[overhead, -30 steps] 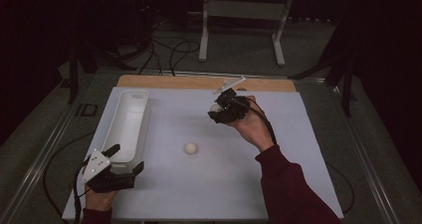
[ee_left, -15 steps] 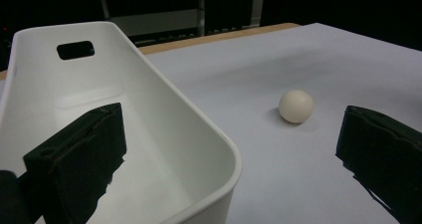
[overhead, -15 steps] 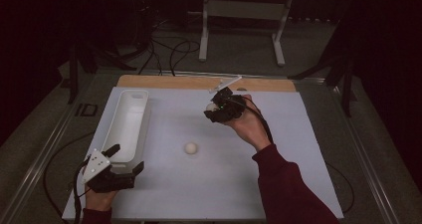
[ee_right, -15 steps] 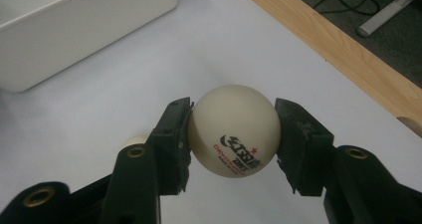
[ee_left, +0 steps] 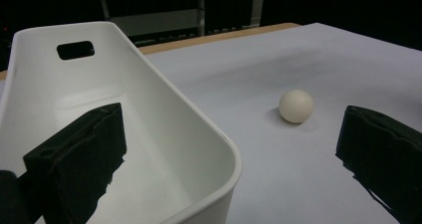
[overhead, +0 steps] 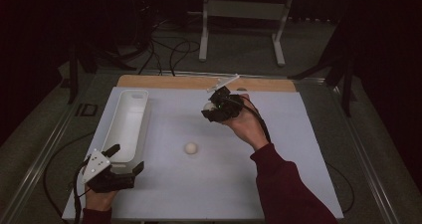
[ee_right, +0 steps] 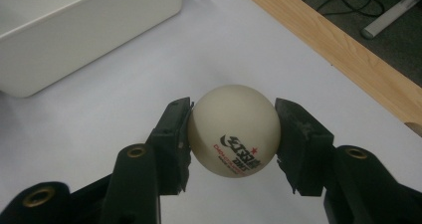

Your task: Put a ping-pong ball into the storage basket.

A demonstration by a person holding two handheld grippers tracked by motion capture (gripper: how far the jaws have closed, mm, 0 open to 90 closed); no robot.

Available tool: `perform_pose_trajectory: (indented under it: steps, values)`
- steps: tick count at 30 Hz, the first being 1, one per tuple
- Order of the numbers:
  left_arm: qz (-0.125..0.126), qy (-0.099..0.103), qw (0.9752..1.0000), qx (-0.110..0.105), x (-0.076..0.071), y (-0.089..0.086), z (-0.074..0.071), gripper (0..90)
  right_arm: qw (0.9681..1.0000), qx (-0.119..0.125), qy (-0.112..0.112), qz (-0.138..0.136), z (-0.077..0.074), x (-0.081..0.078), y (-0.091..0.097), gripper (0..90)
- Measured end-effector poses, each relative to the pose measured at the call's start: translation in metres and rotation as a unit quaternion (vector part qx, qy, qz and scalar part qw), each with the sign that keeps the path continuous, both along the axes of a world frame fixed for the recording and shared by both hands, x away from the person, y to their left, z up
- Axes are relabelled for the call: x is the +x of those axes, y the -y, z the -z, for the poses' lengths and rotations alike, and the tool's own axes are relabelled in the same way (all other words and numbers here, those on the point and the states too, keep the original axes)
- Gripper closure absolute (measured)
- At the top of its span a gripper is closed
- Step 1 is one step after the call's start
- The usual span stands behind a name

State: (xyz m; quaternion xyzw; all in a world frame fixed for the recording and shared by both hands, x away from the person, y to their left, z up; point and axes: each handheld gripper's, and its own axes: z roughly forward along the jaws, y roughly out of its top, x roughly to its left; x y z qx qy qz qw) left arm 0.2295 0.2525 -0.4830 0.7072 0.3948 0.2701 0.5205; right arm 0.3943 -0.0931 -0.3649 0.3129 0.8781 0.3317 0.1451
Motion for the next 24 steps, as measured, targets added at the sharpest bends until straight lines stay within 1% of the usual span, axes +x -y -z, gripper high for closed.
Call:
perform_pose_trajectory:
  steps: [8, 24]
  values:
    - [0.0, 0.0, 1.0, 0.0, 0.0, 0.0, 0.0, 0.0, 1.0, 0.007, -0.002, 0.0, -0.0004, 0.0007, -0.0046, 50.5]
    - [0.001, -0.001, 1.0, 0.0, 0.0001, 0.0002, 0.0001, 0.0, 0.9999, 0.004, -0.006, -0.007, 0.0001, 0.0048, -0.0094, 50.6]
